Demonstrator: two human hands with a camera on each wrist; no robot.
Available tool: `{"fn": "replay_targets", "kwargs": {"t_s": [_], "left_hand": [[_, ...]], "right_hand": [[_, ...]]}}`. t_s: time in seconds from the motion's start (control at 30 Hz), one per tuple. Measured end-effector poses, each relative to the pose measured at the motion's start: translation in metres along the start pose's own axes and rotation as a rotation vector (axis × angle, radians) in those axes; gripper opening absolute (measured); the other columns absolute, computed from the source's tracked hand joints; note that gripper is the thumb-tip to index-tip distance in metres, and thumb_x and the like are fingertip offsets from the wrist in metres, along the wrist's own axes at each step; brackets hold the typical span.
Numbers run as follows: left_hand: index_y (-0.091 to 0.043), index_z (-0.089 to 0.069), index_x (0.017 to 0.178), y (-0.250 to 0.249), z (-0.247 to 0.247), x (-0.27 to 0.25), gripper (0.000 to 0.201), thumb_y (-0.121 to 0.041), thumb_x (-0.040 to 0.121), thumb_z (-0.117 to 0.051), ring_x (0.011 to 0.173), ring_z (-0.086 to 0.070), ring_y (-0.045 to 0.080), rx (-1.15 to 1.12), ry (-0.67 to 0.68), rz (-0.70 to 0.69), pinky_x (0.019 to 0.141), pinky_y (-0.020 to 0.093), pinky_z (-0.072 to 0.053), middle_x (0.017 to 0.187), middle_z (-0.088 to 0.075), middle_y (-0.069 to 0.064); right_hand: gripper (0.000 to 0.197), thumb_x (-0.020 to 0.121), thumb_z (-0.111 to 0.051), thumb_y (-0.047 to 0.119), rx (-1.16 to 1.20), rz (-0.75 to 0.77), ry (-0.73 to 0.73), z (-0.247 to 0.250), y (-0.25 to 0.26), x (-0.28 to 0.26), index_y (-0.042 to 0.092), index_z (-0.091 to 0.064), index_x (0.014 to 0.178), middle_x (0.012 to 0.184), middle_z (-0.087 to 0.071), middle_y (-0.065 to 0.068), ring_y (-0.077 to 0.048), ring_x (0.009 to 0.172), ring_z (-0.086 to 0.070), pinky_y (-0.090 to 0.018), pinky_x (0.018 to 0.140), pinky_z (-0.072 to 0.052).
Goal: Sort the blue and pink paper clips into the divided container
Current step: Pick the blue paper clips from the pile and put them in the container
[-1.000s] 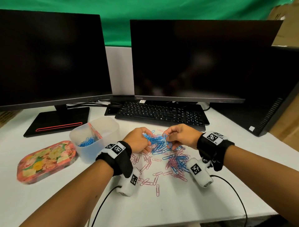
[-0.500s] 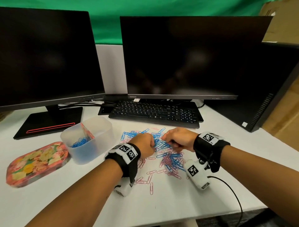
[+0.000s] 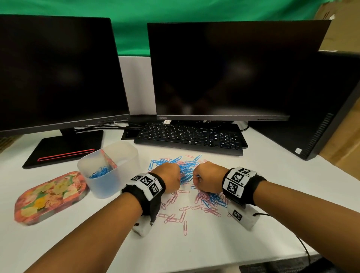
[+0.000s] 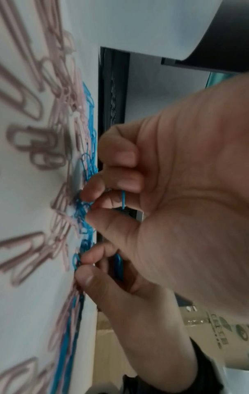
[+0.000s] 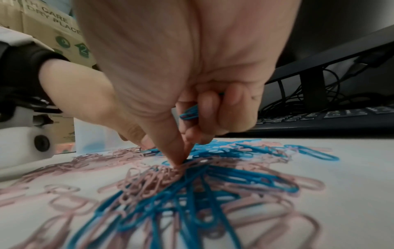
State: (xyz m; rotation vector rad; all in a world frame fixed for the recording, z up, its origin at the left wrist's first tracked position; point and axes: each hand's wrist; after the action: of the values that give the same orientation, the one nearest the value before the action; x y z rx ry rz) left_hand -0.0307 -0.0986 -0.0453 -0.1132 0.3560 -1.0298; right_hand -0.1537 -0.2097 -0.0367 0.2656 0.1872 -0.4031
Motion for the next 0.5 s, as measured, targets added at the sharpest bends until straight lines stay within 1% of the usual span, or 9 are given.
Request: {"fn": "replay_targets", "kwargs": {"t_s": [0.1, 0.17, 0.2, 0.27, 0.33, 0.37, 0.43, 0.5], "left_hand": [[-0.019, -0.066, 0.085, 0.005, 0.004, -0.002, 0.02, -0.011, 0.085, -0.048, 0.095, -0.064, 0.025, -0.099, -0.051, -0.005, 0.084, 0.034, -0.055, 0.1, -0.068, 0.005], [-0.023, -0.066, 0.083, 0.01, 0.008, -0.004, 0.021, -0.01, 0.085, -0.049, 0.096, -0.064, 0.022, -0.156, -0.097, -0.01, 0.084, 0.03, -0.054, 0.101, -0.067, 0.001], [-0.024, -0.067, 0.085, 0.012, 0.01, -0.005, 0.022, -0.009, 0.085, -0.051, 0.097, -0.064, 0.021, -0.176, -0.119, -0.013, 0.083, 0.028, -0.053, 0.102, -0.067, 0.001], [-0.023, -0.069, 0.096, 0.017, 0.013, -0.006, 0.023, -0.009, 0.087, -0.053, 0.099, -0.063, 0.021, -0.201, -0.149, -0.01, 0.08, 0.025, -0.049, 0.109, -0.066, 0.001], [-0.022, -0.068, 0.109, 0.021, 0.016, -0.008, 0.028, -0.01, 0.09, -0.052, 0.105, -0.06, 0.022, -0.215, -0.159, 0.002, 0.082, 0.024, -0.047, 0.12, -0.062, 0.004], [-0.021, -0.067, 0.113, 0.024, 0.017, -0.009, 0.029, -0.01, 0.09, -0.051, 0.108, -0.059, 0.023, -0.225, -0.161, 0.006, 0.083, 0.023, -0.046, 0.125, -0.06, 0.005], [-0.019, -0.068, 0.115, 0.028, 0.02, -0.013, 0.031, -0.009, 0.091, -0.05, 0.112, -0.058, 0.023, -0.255, -0.17, 0.007, 0.084, 0.023, -0.045, 0.128, -0.06, 0.007], [-0.017, -0.069, 0.114, 0.032, 0.022, -0.016, 0.031, -0.007, 0.092, -0.049, 0.109, -0.059, 0.021, -0.305, -0.178, 0.015, 0.081, 0.022, -0.044, 0.126, -0.061, 0.007]], "right_hand": [[0.022, 0.083, -0.047, 0.009, 0.004, 0.015, 0.02, 0.002, 0.001, -0.001, 0.007, -0.069, 0.09, 0.092, -0.071, -0.007, -0.024, 0.088, -0.064, -0.032, 0.072, -0.052], [0.021, 0.083, -0.049, 0.008, -0.001, 0.032, 0.029, 0.003, 0.002, -0.001, 0.009, -0.069, 0.091, 0.088, -0.069, -0.003, -0.021, 0.083, -0.061, -0.031, 0.07, -0.049], [0.021, 0.083, -0.05, 0.007, -0.003, 0.039, 0.03, 0.003, 0.003, -0.001, 0.01, -0.069, 0.093, 0.085, -0.066, 0.001, -0.018, 0.081, -0.057, -0.029, 0.069, -0.048], [0.021, 0.084, -0.053, 0.006, 0.004, 0.042, 0.031, 0.004, 0.004, 0.001, 0.014, -0.068, 0.096, 0.085, -0.06, 0.007, -0.014, 0.08, -0.052, -0.025, 0.069, -0.043], [0.024, 0.085, -0.053, 0.004, 0.019, 0.028, 0.037, 0.004, 0.006, 0.002, 0.016, -0.067, 0.1, 0.086, -0.058, 0.007, -0.014, 0.081, -0.053, -0.024, 0.071, -0.044], [0.025, 0.085, -0.052, 0.004, 0.023, 0.019, 0.039, 0.005, 0.006, 0.003, 0.017, -0.067, 0.101, 0.087, -0.057, 0.006, -0.015, 0.081, -0.053, -0.024, 0.071, -0.045], [0.028, 0.085, -0.05, 0.004, 0.019, 0.001, 0.047, 0.005, 0.007, 0.004, 0.018, -0.067, 0.102, 0.089, -0.056, 0.005, -0.016, 0.081, -0.052, -0.024, 0.071, -0.044], [0.03, 0.085, -0.048, 0.005, 0.022, -0.009, 0.059, 0.004, 0.007, 0.004, 0.019, -0.066, 0.104, 0.09, -0.056, 0.004, -0.017, 0.081, -0.053, -0.024, 0.07, -0.044]]}}
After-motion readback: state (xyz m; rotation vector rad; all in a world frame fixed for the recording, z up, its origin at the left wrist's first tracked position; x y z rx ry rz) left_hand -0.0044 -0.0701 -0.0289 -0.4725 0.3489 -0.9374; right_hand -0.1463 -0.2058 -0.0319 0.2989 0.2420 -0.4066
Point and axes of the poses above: each hand's wrist, its own x-axis towards the middle knuckle, its own z-axis out of the back of the hand, y = z × x
